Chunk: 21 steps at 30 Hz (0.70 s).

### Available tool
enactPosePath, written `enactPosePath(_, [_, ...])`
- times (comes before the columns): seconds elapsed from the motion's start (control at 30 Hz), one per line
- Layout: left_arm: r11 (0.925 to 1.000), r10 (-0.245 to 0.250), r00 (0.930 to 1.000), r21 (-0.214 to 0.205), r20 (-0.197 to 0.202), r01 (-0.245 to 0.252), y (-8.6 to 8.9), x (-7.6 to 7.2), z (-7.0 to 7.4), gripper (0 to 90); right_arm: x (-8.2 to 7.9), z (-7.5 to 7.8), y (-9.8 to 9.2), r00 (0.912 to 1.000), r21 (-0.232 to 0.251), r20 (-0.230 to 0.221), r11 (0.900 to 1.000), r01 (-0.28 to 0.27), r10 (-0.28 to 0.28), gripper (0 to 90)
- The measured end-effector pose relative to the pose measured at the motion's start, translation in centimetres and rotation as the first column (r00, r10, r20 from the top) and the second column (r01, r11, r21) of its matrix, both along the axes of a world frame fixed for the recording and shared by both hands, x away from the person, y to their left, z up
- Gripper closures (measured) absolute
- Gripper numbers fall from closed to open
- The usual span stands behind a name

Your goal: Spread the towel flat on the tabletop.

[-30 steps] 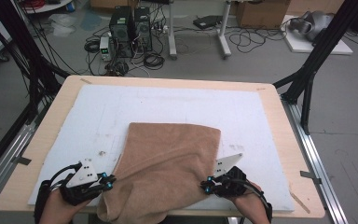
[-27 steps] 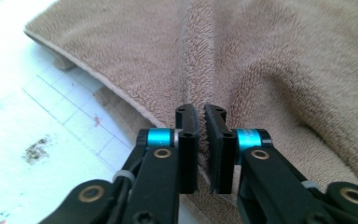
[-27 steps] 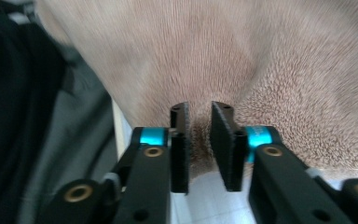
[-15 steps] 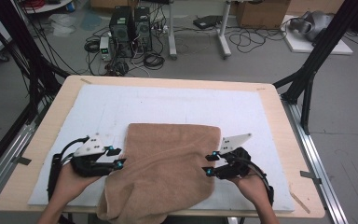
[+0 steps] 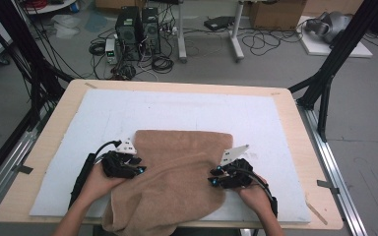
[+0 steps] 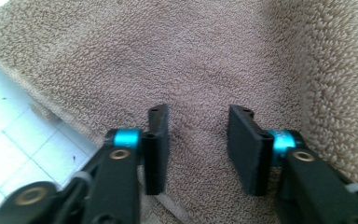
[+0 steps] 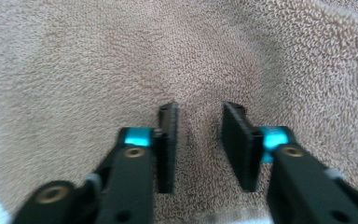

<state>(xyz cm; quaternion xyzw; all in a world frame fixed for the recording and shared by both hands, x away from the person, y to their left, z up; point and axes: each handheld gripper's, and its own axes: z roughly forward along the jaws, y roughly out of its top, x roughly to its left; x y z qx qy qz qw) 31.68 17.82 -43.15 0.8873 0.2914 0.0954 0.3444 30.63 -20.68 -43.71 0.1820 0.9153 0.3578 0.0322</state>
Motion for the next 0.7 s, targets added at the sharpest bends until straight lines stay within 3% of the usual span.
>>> enactPosePath(0.2, [0.9996,0.014,0.9999,-0.026,0.007,-0.014,0.3,-0.3,-0.1,79.5,-0.1,0.1,0.1,0.9993,-0.002,-0.02,0.9995,-0.032,0.032,81.7])
enactPosePath(0.3, [0.9998,0.014,0.9995,-0.011,0.028,-0.014,0.3,-0.6,0.0,83.5,-0.2,0.3,0.0,0.9989,0.0,-0.018,0.9991,-0.043,0.043,83.5])
enactPosePath(0.4, [0.9998,0.015,0.9986,-0.01,0.051,-0.015,0.5,-1.0,0.4,84.9,-0.5,0.7,-0.4,0.9987,0.014,-0.013,0.9987,-0.049,0.049,84.1])
enactPosePath(0.7, [0.9982,0.018,0.9959,-0.059,0.089,-0.013,1.7,-3.1,2.2,85.3,-2.9,2.7,-1.4,0.9969,0.05,0.015,0.9958,-0.078,0.077,84.3])
